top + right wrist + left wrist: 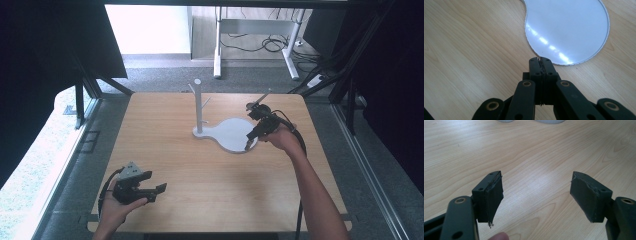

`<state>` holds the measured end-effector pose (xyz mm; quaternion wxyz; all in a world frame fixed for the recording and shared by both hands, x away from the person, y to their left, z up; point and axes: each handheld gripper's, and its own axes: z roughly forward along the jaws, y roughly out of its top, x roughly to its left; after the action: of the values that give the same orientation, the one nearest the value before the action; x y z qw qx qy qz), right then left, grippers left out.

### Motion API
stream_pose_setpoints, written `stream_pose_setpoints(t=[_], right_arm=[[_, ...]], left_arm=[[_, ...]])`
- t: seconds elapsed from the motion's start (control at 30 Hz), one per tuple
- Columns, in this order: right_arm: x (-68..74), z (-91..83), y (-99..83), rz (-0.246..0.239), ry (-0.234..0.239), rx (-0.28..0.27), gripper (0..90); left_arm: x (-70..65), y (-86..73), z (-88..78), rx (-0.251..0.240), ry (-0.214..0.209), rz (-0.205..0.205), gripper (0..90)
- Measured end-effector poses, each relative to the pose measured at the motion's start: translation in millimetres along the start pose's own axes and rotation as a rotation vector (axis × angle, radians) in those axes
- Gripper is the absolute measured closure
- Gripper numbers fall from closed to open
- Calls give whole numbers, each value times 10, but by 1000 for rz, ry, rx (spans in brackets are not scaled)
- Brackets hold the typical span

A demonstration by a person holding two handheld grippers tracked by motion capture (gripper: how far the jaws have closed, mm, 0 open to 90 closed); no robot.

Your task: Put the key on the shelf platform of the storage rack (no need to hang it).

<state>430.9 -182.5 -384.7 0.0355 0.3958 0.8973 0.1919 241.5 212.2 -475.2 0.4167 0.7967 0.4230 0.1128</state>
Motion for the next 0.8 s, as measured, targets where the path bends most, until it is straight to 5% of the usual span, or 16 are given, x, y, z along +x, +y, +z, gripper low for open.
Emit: stream_pose_setpoints(t=[0.8], right_arm=[[-112, 72, 265, 25, -19, 22, 900]], left_arm=[[16, -4, -10, -1, -1, -3, 267]])
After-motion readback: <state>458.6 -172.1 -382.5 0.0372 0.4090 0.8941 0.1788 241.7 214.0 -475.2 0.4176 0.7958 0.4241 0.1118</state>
